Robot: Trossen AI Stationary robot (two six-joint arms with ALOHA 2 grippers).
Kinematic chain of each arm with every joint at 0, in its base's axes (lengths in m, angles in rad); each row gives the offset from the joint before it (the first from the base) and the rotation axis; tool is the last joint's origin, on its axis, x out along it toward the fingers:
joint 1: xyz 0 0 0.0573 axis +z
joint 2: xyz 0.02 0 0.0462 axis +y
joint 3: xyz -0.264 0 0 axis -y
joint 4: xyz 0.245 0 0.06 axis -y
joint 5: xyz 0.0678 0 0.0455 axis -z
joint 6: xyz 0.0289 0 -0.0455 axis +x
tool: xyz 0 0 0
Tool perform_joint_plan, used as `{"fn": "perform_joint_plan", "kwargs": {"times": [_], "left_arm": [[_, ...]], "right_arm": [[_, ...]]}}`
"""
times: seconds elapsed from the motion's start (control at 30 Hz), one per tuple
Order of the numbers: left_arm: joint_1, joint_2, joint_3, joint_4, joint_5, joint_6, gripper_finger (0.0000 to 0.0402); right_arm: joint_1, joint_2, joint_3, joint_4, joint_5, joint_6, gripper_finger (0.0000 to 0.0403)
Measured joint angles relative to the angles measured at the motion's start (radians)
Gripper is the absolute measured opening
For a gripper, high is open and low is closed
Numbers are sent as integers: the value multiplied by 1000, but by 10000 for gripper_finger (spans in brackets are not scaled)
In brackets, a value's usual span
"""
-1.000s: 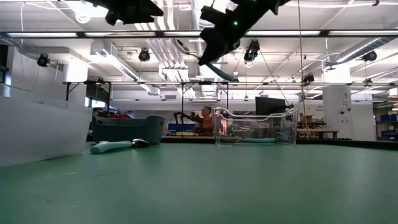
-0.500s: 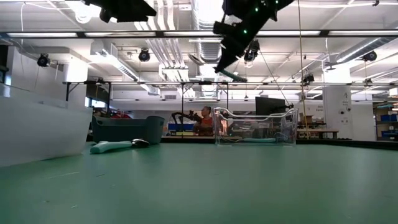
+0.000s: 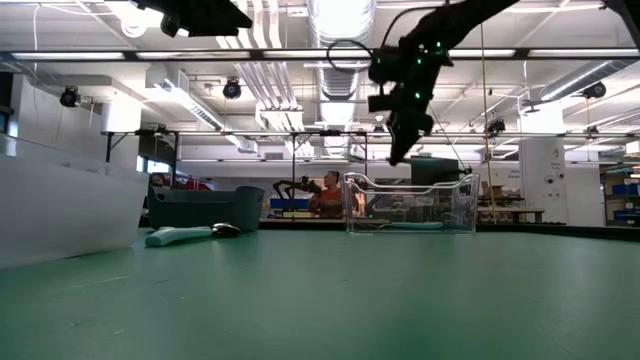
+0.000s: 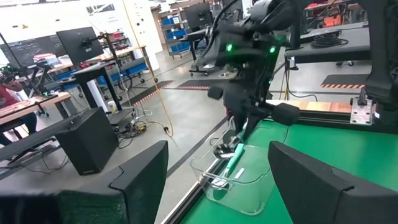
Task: Sort silverware by color (type)
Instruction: Put the light blue spoon into the transparent bin
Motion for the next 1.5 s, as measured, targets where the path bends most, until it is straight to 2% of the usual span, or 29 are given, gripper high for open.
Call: {"fn": "perform_joint_plan", "kwargs": {"times": [0.17, 0.43, 1.5], "left_arm": [[1, 0, 0, 1, 0, 13, 259], [1, 0, -1, 0, -1, 15, 259], [1, 0, -12, -2, -11, 23, 259]], "right_arm": [[-52, 41, 0, -68, -38, -43, 40], [-97, 104, 0, -64, -103, -69, 40], [-103, 250, -1, -3, -84, -3, 45]]}}
